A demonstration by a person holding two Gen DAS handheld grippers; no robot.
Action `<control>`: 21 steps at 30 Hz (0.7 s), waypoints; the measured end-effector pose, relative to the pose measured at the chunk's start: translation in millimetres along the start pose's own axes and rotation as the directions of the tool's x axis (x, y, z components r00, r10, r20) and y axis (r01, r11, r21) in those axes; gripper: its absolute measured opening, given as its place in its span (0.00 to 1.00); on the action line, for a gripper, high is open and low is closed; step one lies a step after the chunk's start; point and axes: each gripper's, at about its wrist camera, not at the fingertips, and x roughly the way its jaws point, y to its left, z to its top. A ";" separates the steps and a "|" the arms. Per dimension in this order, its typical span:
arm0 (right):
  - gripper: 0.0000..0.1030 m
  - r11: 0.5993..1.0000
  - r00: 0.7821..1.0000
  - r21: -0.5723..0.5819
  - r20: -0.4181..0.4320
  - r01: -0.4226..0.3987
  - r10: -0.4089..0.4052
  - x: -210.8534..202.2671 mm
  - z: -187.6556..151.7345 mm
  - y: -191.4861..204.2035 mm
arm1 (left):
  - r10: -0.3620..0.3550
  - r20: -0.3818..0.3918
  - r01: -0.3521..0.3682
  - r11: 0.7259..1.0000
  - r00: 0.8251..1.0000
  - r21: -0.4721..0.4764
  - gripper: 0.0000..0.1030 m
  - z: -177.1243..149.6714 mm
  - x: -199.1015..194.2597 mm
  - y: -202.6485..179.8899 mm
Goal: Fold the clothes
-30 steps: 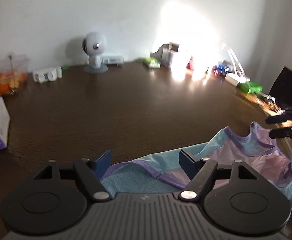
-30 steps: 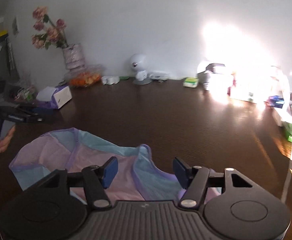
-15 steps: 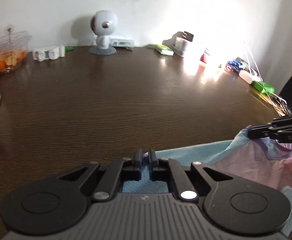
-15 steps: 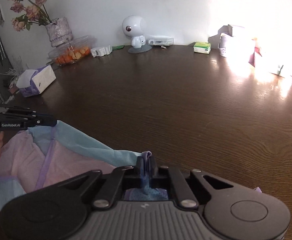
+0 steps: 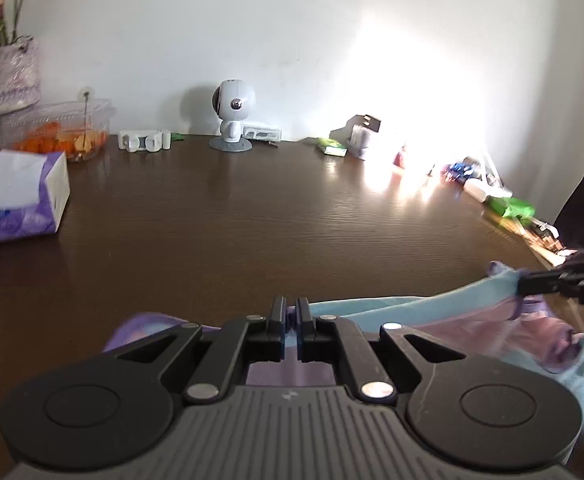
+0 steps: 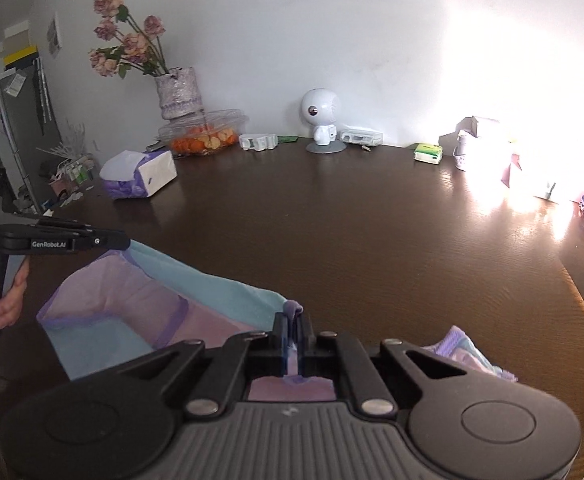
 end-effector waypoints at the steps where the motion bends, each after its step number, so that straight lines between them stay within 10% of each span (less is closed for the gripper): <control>1: 0.03 1.000 1.000 0.002 -0.007 -0.004 0.005 -3.2 -5.7 2.3 | 0.001 -0.007 -0.001 1.000 1.000 -0.006 0.04 -6.6 -3.6 -1.2; 6: 0.04 1.000 0.998 0.010 -0.055 -0.028 0.028 -9.3 -34.5 12.6 | 0.071 -0.037 -0.073 0.997 0.997 -0.038 0.08 -29.9 -5.7 0.4; 9: 0.10 0.999 1.000 0.040 -0.012 -0.022 0.022 -20.9 -37.6 6.8 | 0.102 -0.015 -0.103 0.991 0.995 -0.083 0.47 -32.3 -11.2 11.2; 11: 0.32 0.997 0.999 0.072 0.037 0.026 -0.028 -30.4 -33.2 -3.3 | 0.142 0.016 -0.139 0.984 0.990 -0.110 0.55 -28.4 -16.4 20.1; 13: 0.56 0.986 0.988 0.119 0.086 0.116 -0.126 -36.6 -23.6 -20.5 | 0.195 -0.002 -0.193 0.969 0.981 -0.153 0.55 -24.1 -13.0 30.8; 18: 0.53 0.940 0.958 0.186 -0.029 0.285 -0.285 12.1 -0.6 -63.4 | 0.233 -0.090 -0.249 0.930 0.968 -0.269 0.53 -15.1 11.6 57.0; 21: 0.35 0.916 0.945 0.234 -0.105 0.326 -0.310 43.4 -1.8 -78.6 | 0.232 -0.120 -0.257 0.927 0.965 -0.273 0.30 -12.4 19.9 60.0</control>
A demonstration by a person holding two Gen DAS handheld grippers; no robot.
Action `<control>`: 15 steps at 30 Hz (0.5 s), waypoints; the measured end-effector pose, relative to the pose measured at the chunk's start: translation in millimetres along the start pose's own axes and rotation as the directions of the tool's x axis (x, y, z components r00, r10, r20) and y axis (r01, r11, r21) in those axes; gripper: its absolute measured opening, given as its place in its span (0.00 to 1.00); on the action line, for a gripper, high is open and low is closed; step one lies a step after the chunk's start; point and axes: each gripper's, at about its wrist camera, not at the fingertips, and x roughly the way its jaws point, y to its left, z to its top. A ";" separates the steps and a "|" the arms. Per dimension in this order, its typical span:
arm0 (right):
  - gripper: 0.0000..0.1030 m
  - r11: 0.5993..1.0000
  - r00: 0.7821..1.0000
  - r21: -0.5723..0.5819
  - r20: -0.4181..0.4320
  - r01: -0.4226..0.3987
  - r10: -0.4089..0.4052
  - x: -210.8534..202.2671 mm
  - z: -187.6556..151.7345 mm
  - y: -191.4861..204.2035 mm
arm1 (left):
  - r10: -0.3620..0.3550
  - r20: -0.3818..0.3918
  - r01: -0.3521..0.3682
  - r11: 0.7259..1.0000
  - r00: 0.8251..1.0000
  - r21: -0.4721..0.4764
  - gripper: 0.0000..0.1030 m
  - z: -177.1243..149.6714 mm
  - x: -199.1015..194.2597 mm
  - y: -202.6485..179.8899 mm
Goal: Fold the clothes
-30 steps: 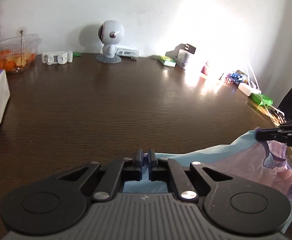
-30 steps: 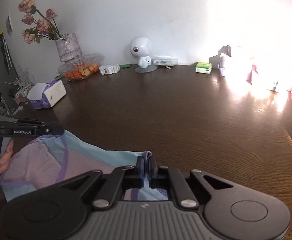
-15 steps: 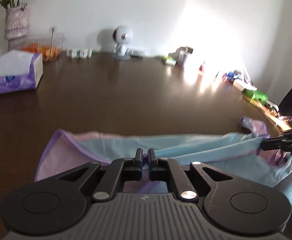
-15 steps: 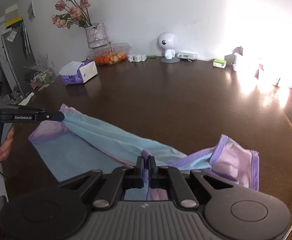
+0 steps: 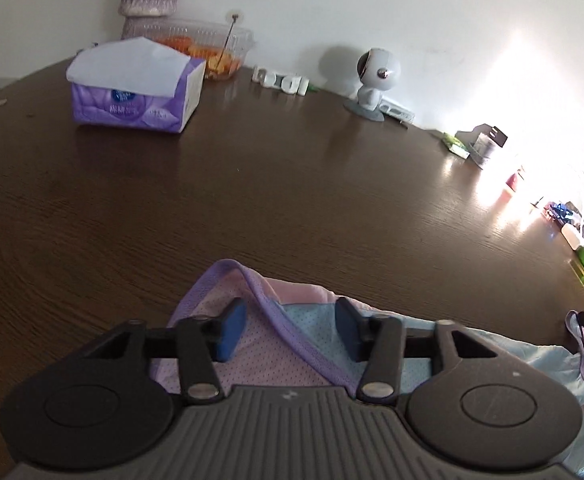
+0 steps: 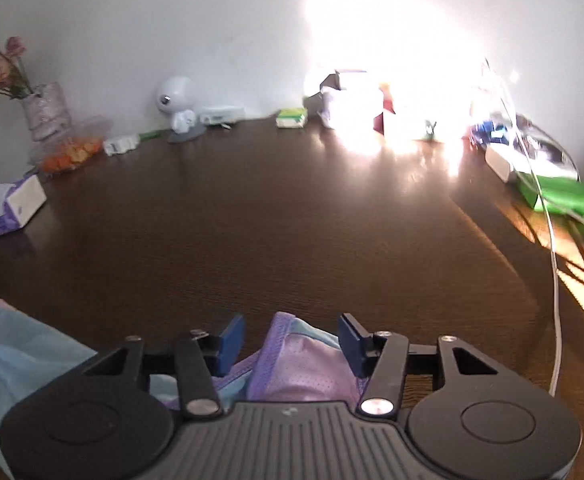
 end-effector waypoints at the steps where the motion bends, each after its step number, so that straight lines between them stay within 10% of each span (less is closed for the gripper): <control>1: 0.22 1.000 1.000 -0.001 0.000 0.013 -0.013 6.3 -1.2 -0.4 | 0.013 -0.003 -0.013 1.000 1.000 0.004 0.16 1.1 1.7 -1.2; 3: 0.04 1.000 1.000 0.008 0.008 0.023 -0.023 6.6 -2.6 -1.9 | 0.008 -0.023 -0.009 1.000 1.000 -0.021 0.05 4.5 6.8 1.2; 11: 0.03 1.000 0.964 0.001 0.263 0.031 -0.030 -92.1 -34.9 -10.8 | -0.013 0.001 0.013 0.988 1.000 -0.153 0.02 19.8 17.5 18.7; 15: 0.04 1.000 0.972 -0.019 0.235 -0.009 0.014 -120.6 -90.8 -17.9 | 0.008 0.009 -0.006 0.987 1.000 -0.160 0.02 20.3 23.6 19.4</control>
